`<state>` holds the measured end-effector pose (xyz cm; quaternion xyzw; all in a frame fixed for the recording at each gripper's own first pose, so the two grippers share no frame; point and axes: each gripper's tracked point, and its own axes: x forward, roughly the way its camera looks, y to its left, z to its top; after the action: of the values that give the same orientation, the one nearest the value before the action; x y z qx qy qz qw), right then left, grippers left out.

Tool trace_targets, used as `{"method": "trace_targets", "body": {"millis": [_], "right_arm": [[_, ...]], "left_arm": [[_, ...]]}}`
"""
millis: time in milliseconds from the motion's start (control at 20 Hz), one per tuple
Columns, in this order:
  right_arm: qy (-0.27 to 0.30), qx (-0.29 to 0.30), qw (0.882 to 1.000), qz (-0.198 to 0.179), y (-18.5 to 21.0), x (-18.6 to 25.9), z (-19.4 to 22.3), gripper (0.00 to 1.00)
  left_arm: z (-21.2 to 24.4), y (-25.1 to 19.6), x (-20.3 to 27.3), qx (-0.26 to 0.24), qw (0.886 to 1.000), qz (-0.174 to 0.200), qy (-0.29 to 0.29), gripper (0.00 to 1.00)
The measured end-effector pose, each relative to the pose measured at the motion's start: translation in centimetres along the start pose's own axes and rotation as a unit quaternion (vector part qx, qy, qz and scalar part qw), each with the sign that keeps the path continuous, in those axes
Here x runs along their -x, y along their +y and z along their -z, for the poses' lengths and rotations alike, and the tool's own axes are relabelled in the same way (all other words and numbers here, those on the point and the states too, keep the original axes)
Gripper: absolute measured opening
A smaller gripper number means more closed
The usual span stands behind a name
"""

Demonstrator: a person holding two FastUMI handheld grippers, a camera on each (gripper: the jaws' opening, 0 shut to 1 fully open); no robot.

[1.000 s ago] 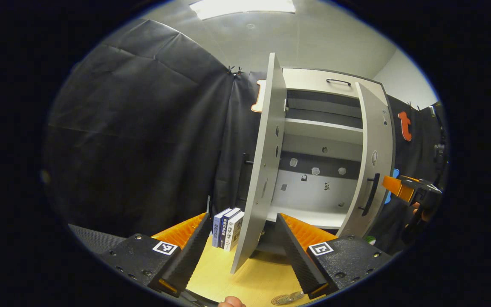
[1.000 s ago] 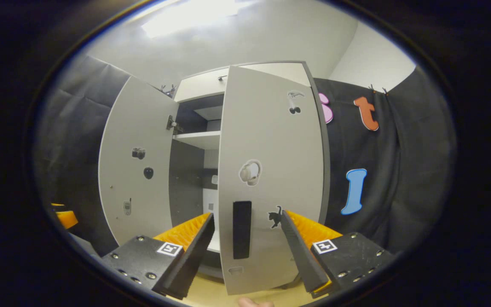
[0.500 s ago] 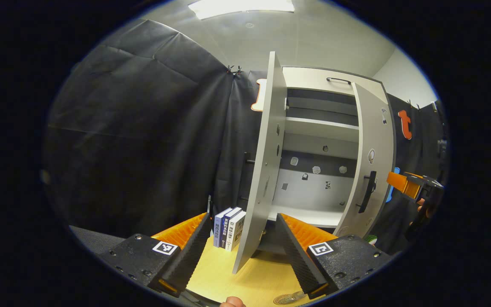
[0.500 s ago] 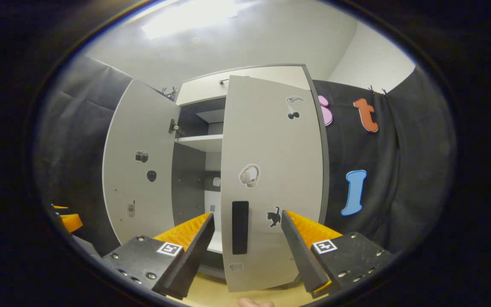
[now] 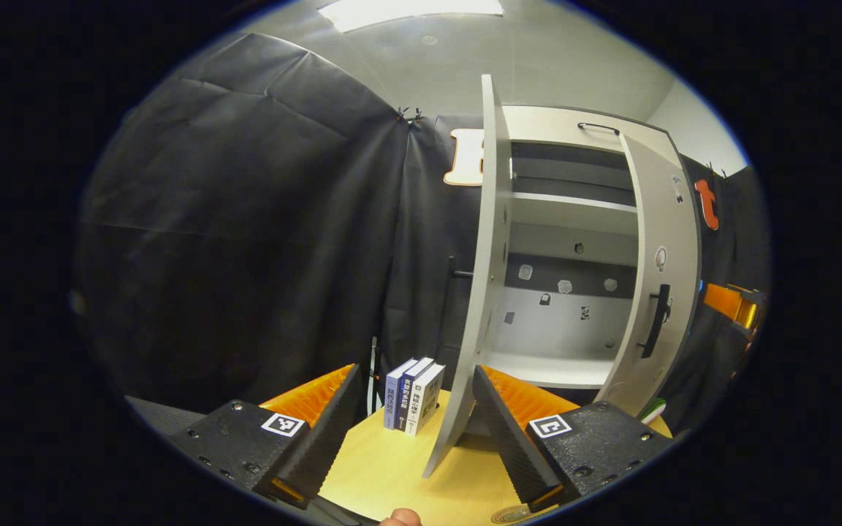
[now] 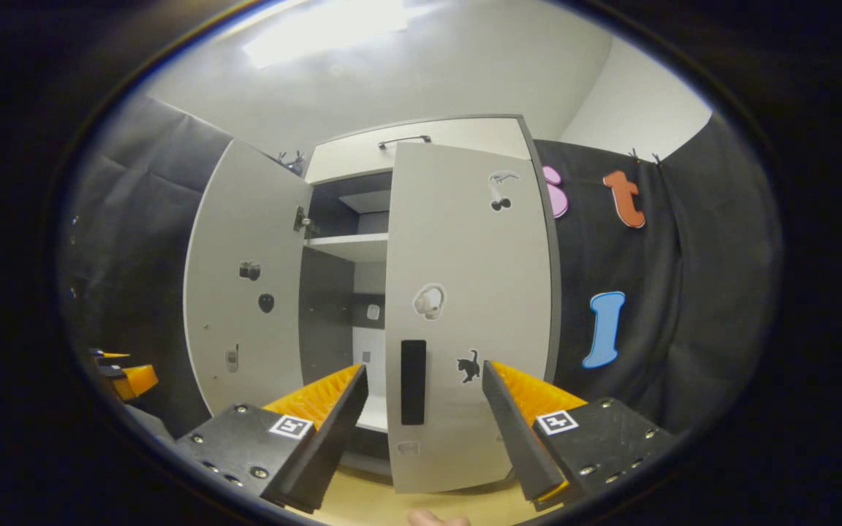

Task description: Grasp the bottle in the cabinet with the left hand and place it on the coaster, then close the right door with the right hand and the left door with the left hand.

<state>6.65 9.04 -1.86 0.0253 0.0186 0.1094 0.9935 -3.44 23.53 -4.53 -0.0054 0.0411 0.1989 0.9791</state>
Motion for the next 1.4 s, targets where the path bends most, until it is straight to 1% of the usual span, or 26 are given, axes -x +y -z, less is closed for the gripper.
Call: {"method": "trace_targets", "body": {"millis": [400, 550, 600, 650, 850, 1100, 1150, 1200, 1250, 1400], "right_arm": [[-0.005, 0.014, 1.0, 0.024, -0.2, 0.7, -0.2, 0.95], [-0.007, 0.018, 0.999, 0.038, -0.5, 0.5, -0.3, 0.95], [-0.007, 0.019, 0.999, 0.042, -0.7, 0.5, -0.3, 0.92], [-0.008, 0.019, 0.999, 0.045, -0.7, 0.4, -0.3, 0.95], [-0.009, 0.017, 0.998, 0.053, -0.7, -0.2, -0.1, 0.95], [-0.008, 0.017, 0.999, 0.05, -0.2, -1.1, 0.3, 0.95], [-0.008, 0.016, 0.999, 0.048, 0.0, -1.3, 0.3, 0.92], [-0.007, 0.015, 0.999, 0.045, 0.2, -1.5, 0.4, 0.92], [-0.006, 0.015, 0.999, 0.043, 0.4, -1.5, 0.5, 0.95], [-0.004, 0.016, 0.999, 0.039, 0.6, -1.7, 0.7, 0.95]], "left_arm": [[2.0, 1.1, -6.1, -0.011, 1.0, -0.004, 0.008, 0.96], [2.6, 1.0, -7.8, -0.015, 1.0, 0.002, 0.011, 0.96], [2.8, 1.0, -8.1, -0.018, 1.0, 0.004, 0.01, 0.92], [2.9, 1.0, -8.5, -0.021, 1.0, 0.005, 0.01, 0.96], [3.1, 1.3, -9.5, -0.038, 0.999, 0.003, 0.007, 0.96], [3.2, 0.4, -9.8, -0.045, 0.998, 0.044, 0.009, 0.95], [3.1, 0.2, -9.9, -0.048, 0.998, 0.049, 0.008, 0.89], [3.2, -0.2, -9.8, -0.047, 0.997, 0.056, 0.008, 0.89], [3.4, -1.1, -9.6, -0.043, 0.997, 0.066, 0.009, 0.94], [3.6, -3.9, -8.8, -0.032, 0.995, 0.097, 0.013, 0.94]]}}
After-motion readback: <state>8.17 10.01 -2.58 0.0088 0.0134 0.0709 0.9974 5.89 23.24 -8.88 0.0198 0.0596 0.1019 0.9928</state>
